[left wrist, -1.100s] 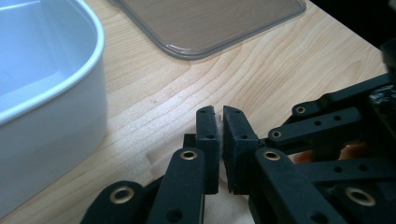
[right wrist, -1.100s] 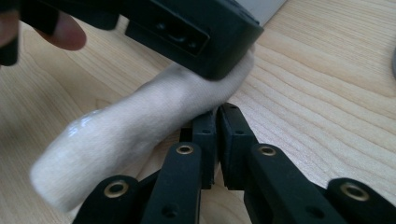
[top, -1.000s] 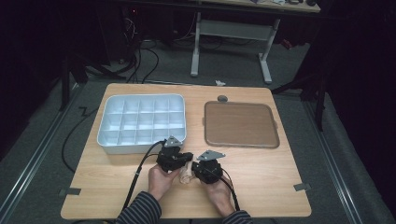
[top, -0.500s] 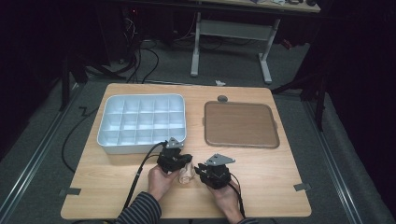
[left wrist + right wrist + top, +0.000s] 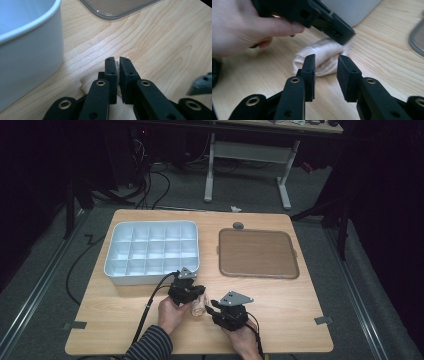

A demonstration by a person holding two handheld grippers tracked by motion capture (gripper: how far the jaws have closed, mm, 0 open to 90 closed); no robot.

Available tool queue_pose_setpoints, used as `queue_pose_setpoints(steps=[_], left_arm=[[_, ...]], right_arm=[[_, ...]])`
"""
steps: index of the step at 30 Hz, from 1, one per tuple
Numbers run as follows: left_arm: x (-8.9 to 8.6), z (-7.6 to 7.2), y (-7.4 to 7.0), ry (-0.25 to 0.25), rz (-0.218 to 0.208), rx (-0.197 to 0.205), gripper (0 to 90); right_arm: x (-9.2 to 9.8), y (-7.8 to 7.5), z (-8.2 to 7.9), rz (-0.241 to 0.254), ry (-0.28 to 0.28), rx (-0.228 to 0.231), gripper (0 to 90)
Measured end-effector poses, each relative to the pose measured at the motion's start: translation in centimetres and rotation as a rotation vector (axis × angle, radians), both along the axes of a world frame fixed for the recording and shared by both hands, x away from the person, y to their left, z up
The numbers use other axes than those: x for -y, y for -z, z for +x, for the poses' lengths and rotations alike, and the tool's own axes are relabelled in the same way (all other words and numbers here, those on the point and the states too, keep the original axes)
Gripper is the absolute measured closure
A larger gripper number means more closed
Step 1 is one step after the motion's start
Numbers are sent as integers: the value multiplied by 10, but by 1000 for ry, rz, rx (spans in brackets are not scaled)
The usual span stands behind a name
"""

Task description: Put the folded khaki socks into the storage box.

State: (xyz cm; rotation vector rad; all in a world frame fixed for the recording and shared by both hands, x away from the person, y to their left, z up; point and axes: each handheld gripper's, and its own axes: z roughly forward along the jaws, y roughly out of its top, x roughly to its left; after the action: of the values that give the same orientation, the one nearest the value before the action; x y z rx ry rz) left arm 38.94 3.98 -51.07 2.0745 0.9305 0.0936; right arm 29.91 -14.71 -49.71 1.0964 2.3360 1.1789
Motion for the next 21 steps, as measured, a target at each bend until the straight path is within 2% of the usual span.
queue_pose_setpoints(steps=[4, 9, 15, 18, 21], left_arm=[[0, 0, 0, -2, -2, -1, 857], [0, 0, 0, 0, -3, -1, 857], [0, 0, 1, -4, -7, -3, 857], [-1, 1, 1, -4, -7, -1, 857], [-1, 1, 1, -5, -8, 1, 857]], right_arm=[[-5, -5, -2, 4, -20, 12, 686], [-12, -2, 3, -26, -25, 1, 686], [-15, 8, 9, -46, -40, -36, 830], [-16, 12, 8, -74, -37, -37, 861], [-15, 15, 8, -78, -37, -39, 872]])
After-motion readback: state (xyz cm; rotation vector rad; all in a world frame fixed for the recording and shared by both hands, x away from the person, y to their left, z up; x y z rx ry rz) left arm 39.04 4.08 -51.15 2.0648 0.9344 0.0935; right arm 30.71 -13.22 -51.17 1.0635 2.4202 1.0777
